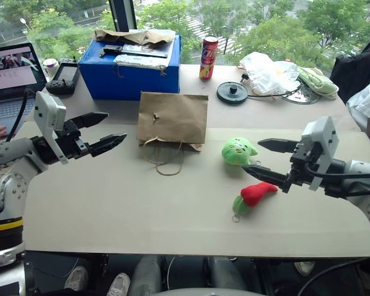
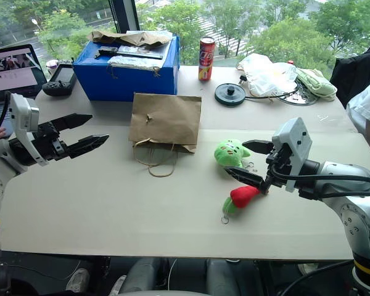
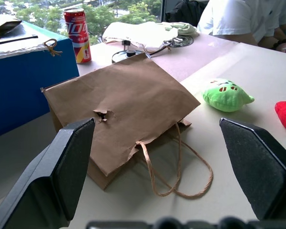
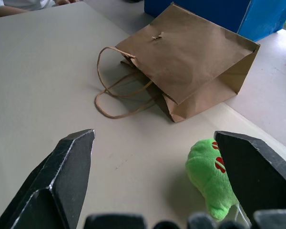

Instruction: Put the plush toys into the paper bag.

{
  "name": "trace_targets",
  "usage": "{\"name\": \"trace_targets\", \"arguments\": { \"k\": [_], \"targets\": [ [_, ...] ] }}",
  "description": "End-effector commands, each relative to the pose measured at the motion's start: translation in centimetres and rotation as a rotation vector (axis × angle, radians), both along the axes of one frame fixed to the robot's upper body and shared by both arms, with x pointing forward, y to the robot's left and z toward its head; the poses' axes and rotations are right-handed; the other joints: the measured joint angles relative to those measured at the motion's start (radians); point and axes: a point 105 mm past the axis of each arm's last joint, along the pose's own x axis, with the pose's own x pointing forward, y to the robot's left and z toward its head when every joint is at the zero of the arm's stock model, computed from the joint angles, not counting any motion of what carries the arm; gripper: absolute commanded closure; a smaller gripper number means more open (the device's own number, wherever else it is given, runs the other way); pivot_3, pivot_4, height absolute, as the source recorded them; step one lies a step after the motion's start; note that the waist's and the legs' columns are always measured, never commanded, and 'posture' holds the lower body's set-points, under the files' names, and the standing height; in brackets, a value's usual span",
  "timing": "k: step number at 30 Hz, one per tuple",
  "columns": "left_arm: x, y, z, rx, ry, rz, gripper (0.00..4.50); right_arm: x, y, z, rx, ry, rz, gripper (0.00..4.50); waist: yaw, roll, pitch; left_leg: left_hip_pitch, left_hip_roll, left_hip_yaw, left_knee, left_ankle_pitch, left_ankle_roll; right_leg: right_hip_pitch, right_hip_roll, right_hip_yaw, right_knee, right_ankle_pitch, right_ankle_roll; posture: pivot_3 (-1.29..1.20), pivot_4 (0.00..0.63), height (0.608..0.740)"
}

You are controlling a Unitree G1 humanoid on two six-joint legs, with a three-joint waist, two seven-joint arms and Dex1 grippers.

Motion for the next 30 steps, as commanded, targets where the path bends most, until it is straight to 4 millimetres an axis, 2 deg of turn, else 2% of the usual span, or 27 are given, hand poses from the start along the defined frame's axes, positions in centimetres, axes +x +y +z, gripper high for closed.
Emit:
{"name": "trace_targets", "arguments": {
  "k": [1,4,8,11,14,18,23,26,30],
  "targets": [
    [0.4,0.3,0.6,0.032,-0.042,0.002,0.00,-0.2,0.2,0.7,-0.001,-0.054,-0.005,0.05,0.001,0.000,0.000,0.000,0.000,0.000,0.000,0.000,0.000,0.000,0.000,0.000,0.000,0.000,0.000,0.00,0.150,0.739],
    [2.3,1.5,-1.8,0.192,-0.053,0.021,0.00,-0.3,0.6,0.1,-0.001,-0.040,-0.013,0.05,0.005,0.000,0.000,0.001,0.000,0.000,0.000,0.000,0.000,0.001,0.000,0.000,0.000,0.000,0.000,0.00,0.150,0.739],
    [5.4,2.4,-4.1,0.480,-0.166,0.048,0.00,-0.4,1.1,-0.2,-0.003,-0.037,-0.009,0.05,0.014,0.000,0.000,0.001,-0.001,0.001,0.000,0.000,0.000,0.001,0.001,-0.001,0.000,0.000,0.000,0.00,0.150,0.739],
    [7.3,1.7,-4.7,0.609,-0.278,0.036,0.00,-0.5,1.2,-0.1,-0.002,-0.042,-0.013,0.05,0.020,0.000,0.000,-0.001,-0.001,0.001,0.001,0.000,0.000,0.001,0.000,-0.001,-0.002,0.000,0.000,0.00,0.150,0.739],
    [9.0,-0.3,-5.2,0.759,-0.426,0.002,0.00,-0.6,1.2,0.0,-0.001,-0.047,-0.025,0.05,0.024,0.000,0.000,-0.004,-0.001,0.000,0.002,-0.001,0.002,0.000,-0.001,-0.002,-0.003,0.001,0.000,0.00,0.150,0.739],
    [9.9,-3.8,-5.9,0.789,-0.540,-0.078,0.00,-0.9,1.3,-0.1,0.000,-0.049,-0.041,0.05,0.028,0.000,0.000,-0.007,-0.002,0.000,0.003,-0.002,0.004,-0.002,-0.001,-0.003,-0.003,0.001,0.002,0.00,0.150,0.739],
    [10.0,-7.1,-6.8,0.773,-0.594,-0.169,0.00,-0.9,1.3,-0.2,0.003,-0.051,-0.063,0.05,0.019,0.000,0.000,-0.008,-0.002,0.001,0.004,-0.003,0.005,-0.004,0.000,-0.002,-0.003,0.001,0.002,0.00,0.150,0.739],
    [9.7,-8.0,-6.3,0.700,-0.611,-0.198,0.00,-0.9,1.2,-0.2,0.003,-0.054,-0.074,0.05,0.016,-0.001,0.000,-0.008,-0.002,0.001,0.004,-0.003,0.005,-0.005,0.000,-0.002,-0.001,0.001,0.002,0.00,0.150,0.739],
    [9.3,-7.8,-6.2,0.682,-0.608,-0.224,0.00,-0.9,1.3,-0.3,0.009,-0.057,-0.082,0.05,0.013,0.000,0.000,-0.008,-0.002,0.001,0.004,-0.003,0.004,-0.007,0.001,-0.001,0.000,0.001,0.002,0.00,0.150,0.739]
  ]
}}
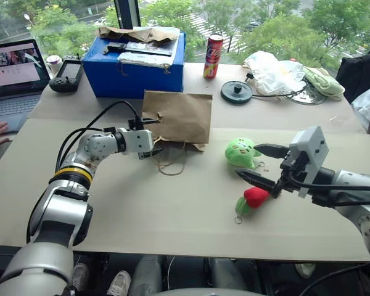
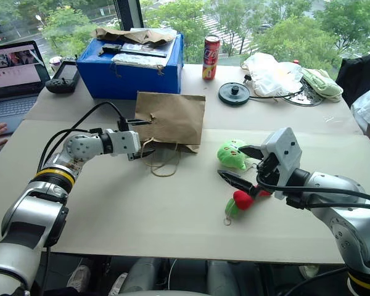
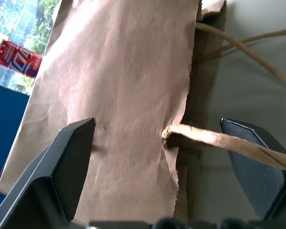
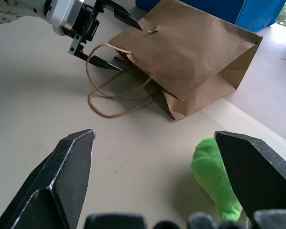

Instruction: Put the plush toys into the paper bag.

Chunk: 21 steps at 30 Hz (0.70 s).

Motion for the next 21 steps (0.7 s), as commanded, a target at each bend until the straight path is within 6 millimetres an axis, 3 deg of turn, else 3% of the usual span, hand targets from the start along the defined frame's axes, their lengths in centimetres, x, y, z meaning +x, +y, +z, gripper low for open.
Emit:
{"name": "trace_targets", "arguments": {
  "k": [1,4,13,21],
  "targets": [
    [-0.05,0.35,1.72,-0.031,-0.038,-0.019,0.27,-0.32,0.23,0.93,0.013,-0.041,0.003,0.01,0.000,0.000,0.000,0.000,0.000,0.000,0.000,0.000,0.000,0.000,0.000,0.000,0.000,0.000,0.000,0.00,0.150,0.739],
    [-0.26,0.40,1.34,-0.014,-0.020,-0.031,1.12,-0.29,0.27,0.85,0.014,-0.041,0.001,0.00,0.003,0.000,0.000,0.000,0.000,0.000,0.000,0.000,0.000,0.000,0.000,0.000,0.000,0.000,0.000,0.00,0.150,0.739],
    [-0.24,-0.25,1.35,-0.022,-0.012,-0.046,4.43,0.03,0.21,0.92,0.015,-0.048,-0.008,0.00,0.003,0.000,0.000,0.000,0.000,0.000,0.001,0.000,0.000,0.000,0.000,0.000,0.000,0.000,0.000,0.00,0.150,0.739],
    [-1.02,-0.33,2.19,-0.091,0.014,-0.092,4.43,0.52,0.22,0.67,0.010,-0.044,-0.015,0.00,0.001,0.000,0.000,0.000,0.000,0.000,0.001,0.000,0.000,0.000,0.000,0.000,0.001,0.000,0.000,0.00,0.150,0.739]
  ]
}}
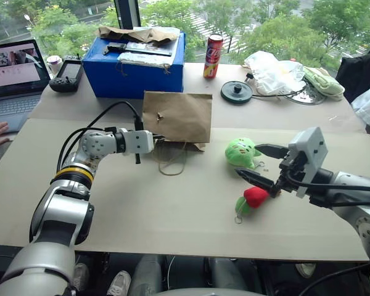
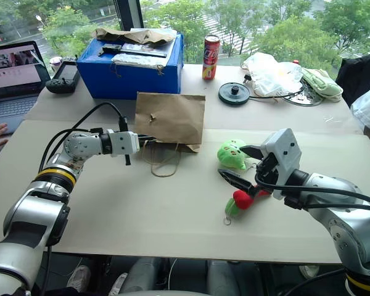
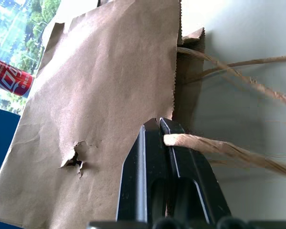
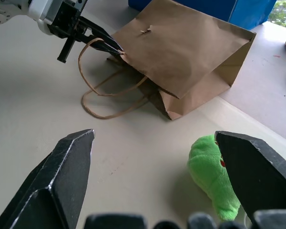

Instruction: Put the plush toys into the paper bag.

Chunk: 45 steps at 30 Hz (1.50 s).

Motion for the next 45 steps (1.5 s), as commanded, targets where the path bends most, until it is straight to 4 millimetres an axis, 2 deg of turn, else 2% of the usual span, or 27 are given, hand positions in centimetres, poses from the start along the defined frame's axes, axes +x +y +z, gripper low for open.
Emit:
{"name": "trace_targets", "arguments": {
  "k": [1,8,10,12,13,15,18,22,28,31,33,36,41,42,45],
  "targets": [
    [-0.8,-0.3,2.0,-0.086,-0.011,-0.057,4.43,0.2,0.2,0.7,-0.002,-0.040,0.004,0.00,0.000,0.000,0.000,0.000,0.000,0.000,0.000,0.000,0.000,0.000,0.000,0.000,0.000,0.000,0.000,0.00,0.150,0.739],
    [-4.7,0.5,2.8,-0.186,0.167,-0.125,4.43,0.5,0.3,0.3,-0.001,-0.031,0.005,0.00,-0.015,0.001,0.000,0.000,0.002,0.000,0.000,0.000,0.000,-0.001,0.000,0.001,0.001,0.000,0.000,0.00,0.150,0.739],
    [-5.6,0.8,4.0,-0.241,0.222,-0.116,4.43,0.7,0.3,0.1,-0.003,-0.027,-0.001,0.00,-0.015,0.001,0.000,0.000,0.002,-0.001,0.000,0.001,-0.001,-0.001,0.000,0.001,0.002,0.000,0.000,0.00,0.150,0.739],
    [-6.1,1.2,6.4,-0.360,0.281,-0.096,4.43,0.8,0.4,0.1,0.004,-0.027,0.002,0.00,-0.014,0.001,0.000,0.001,0.002,-0.001,0.001,0.001,-0.001,0.000,0.000,0.001,0.002,0.000,0.000,0.00,0.150,0.739],
    [-5.9,1.4,7.9,-0.452,0.310,-0.078,4.43,0.8,0.6,0.0,0.009,-0.026,0.007,0.00,-0.014,0.001,0.000,0.001,0.002,-0.001,0.001,0.001,-0.001,0.001,0.000,0.001,0.002,0.000,0.000,0.00,0.150,0.739],
    [-5.6,1.8,9.0,-0.535,0.338,-0.047,4.43,0.9,0.7,-0.1,0.011,-0.024,0.008,0.00,-0.013,0.002,-0.001,0.003,0.002,-0.001,0.002,0.001,-0.001,0.003,0.000,0.001,0.003,0.000,0.000,0.00,0.150,0.739],
    [-5.6,2.0,8.8,-0.561,0.378,-0.009,4.43,1.2,0.7,-0.3,0.012,-0.023,0.000,0.00,-0.014,0.002,-0.001,0.009,0.001,-0.002,0.002,0.001,-0.001,0.010,0.000,0.000,0.001,0.000,0.001,0.00,0.150,0.739],
    [-5.7,1.8,8.2,-0.553,0.403,0.005,4.43,1.7,0.9,-0.3,0.017,-0.025,-0.021,0.00,-0.013,0.002,-0.001,0.010,0.001,-0.002,0.001,0.001,-0.001,0.011,0.000,0.000,0.001,-0.001,0.001,0.00,0.150,0.739],
    [-5.7,1.5,7.7,-0.545,0.411,0.008,4.43,2.8,3.2,-0.5,0.088,-0.004,-0.042,0.00,-0.017,0.002,-0.001,0.010,0.001,-0.002,0.001,0.001,-0.001,0.011,0.001,0.000,0.001,0.000,0.000,0.00,0.150,0.739],
    [-5.6,1.3,7.7,-0.546,0.413,0.004,4.50,3.3,4.3,-0.8,0.109,0.018,-0.065,0.75,-0.017,0.002,-0.001,0.010,0.001,-0.002,0.001,0.001,-0.001,0.011,0.001,0.000,0.001,0.000,0.000,0.00,0.150,0.739],
    [-5.6,1.1,7.8,-0.545,0.414,-0.003,4.50,3.3,5.8,-1.0,0.129,0.031,-0.055,1.37,-0.017,0.002,-0.001,0.009,0.001,-0.002,0.001,0.001,-0.001,0.011,0.000,0.000,0.001,0.000,0.000,0.00,0.150,0.739],
    [-5.6,0.7,7.8,-0.545,0.415,-0.016,4.50,3.2,7.4,-1.0,0.143,0.039,-0.034,2.46,-0.018,0.002,-0.001,0.009,0.001,-0.002,0.001,0.001,-0.001,0.010,0.000,0.000,0.001,0.000,0.000,0.00,0.150,0.739],
    [-6.2,-0.6,8.1,-0.541,0.429,-0.068,4.50,5.1,9.9,-1.2,0.178,0.053,-0.081,4.21,-0.020,0.002,-0.001,0.009,0.001,-0.002,0.001,0.001,-0.002,0.010,0.000,0.000,0.001,0.000,0.000,0.00,0.150,0.739],
    [-6.3,-0.8,8.1,-0.537,0.431,-0.074,4.50,5.2,10.2,-1.2,0.183,0.054,-0.086,4.46,-0.021,0.002,-0.001,0.009,0.001,-0.002,0.001,0.001,-0.002,0.010,0.000,0.000,0.001,0.000,0.000,0.00,0.150,0.739],
    [-6.5,-1.2,8.1,-0.540,0.438,-0.085,4.50,5.8,10.8,-1.4,0.182,0.052,-0.107,4.46,-0.020,0.002,-0.001,0.009,0.001,-0.002,0.000,0.001,-0.002,0.010,0.000,0.000,0.001,0.000,0.000,0.00,0.150,0.739]
  ]
}}
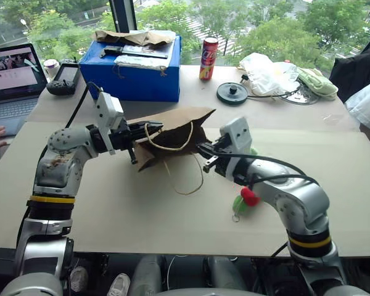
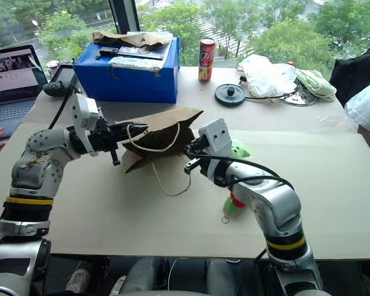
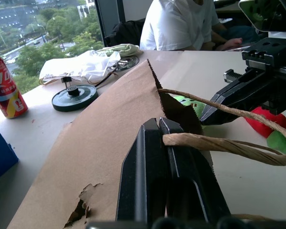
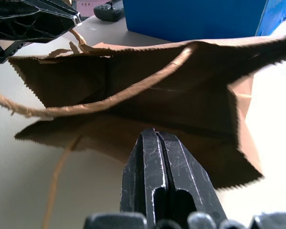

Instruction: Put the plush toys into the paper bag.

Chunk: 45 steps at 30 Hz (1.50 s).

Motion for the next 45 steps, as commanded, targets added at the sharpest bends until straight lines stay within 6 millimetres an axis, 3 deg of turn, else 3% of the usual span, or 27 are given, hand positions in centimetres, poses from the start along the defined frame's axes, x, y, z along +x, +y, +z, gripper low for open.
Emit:
{"name": "trace_targets", "arguments": {
  "k": [1,3,8,15,26,28,35,41,45],
  "targets": [
    [-0.5,-0.7,1.4,-0.006,-0.041,-0.030,4.50,0.8,0.6,0.3,-0.013,-0.031,-0.036,4.46,0.000,0.000,0.000,0.000,0.000,0.000,0.000,0.000,0.000,0.000,0.000,0.000,0.000,0.000,0.000,0.00,0.150,0.739],
    [-0.6,-0.9,1.4,-0.013,-0.040,-0.032,4.50,1.3,1.0,-0.4,-0.029,-0.020,-0.049,4.46,-0.001,0.000,0.000,-0.001,0.000,0.000,0.000,0.000,0.000,0.000,0.000,0.000,-0.001,0.000,0.000,0.00,0.150,0.739],
    [-0.4,-1.2,2.4,-0.059,-0.040,-0.022,4.50,2.5,1.6,-4.4,-0.136,0.044,-0.109,4.46,-0.003,0.000,0.000,0.000,0.000,0.001,0.000,0.000,0.000,-0.001,0.000,0.000,0.000,0.000,0.000,0.00,0.150,0.739],
    [0.2,-1.0,3.6,-0.126,-0.030,0.013,4.50,3.0,2.0,-7.1,-0.207,0.068,-0.121,4.46,-0.003,0.000,0.000,-0.001,0.000,0.001,0.000,0.000,0.000,-0.001,0.000,0.000,0.000,0.000,0.000,0.00,0.150,0.739],
    [0.1,-1.0,3.5,-0.128,-0.019,0.020,4.50,3.0,2.2,-8.2,-0.257,0.066,-0.111,4.46,-0.004,0.000,0.000,0.000,0.000,0.000,-0.001,0.000,0.000,-0.001,0.000,0.000,0.000,0.000,0.000,0.00,0.150,0.739],
    [0.3,-0.9,3.3,-0.126,-0.016,0.026,4.50,3.0,2.1,-8.1,-0.260,0.063,-0.113,4.46,-0.004,0.000,0.000,0.000,0.000,0.000,-0.001,0.000,0.000,-0.001,0.000,0.000,0.000,0.000,0.000,0.00,0.150,0.739],
    [0.8,-0.5,2.3,-0.104,0.001,0.062,4.50,1.0,0.2,-2.3,-0.048,-0.051,-0.064,4.46,-0.001,0.000,0.000,-0.001,0.000,0.000,-0.001,0.000,0.000,-0.001,-0.001,0.000,-0.001,0.000,0.000,0.00,0.150,0.739],
    [1.0,-0.4,2.0,-0.107,0.008,0.065,4.50,-0.1,-2.3,0.4,0.008,-0.081,-0.065,4.46,-0.001,0.000,0.000,-0.001,0.000,0.000,-0.001,0.000,0.000,-0.001,-0.001,0.000,-0.001,0.000,0.000,0.00,0.150,0.739],
    [1.0,-0.5,1.9,-0.104,0.011,0.062,4.50,0.8,-4.6,0.8,-0.014,-0.069,-0.156,3.42,-0.002,0.000,0.000,-0.001,0.000,0.000,-0.001,0.000,0.000,-0.001,0.000,0.000,-0.001,0.000,0.000,0.00,0.150,0.739]
  ]
}}
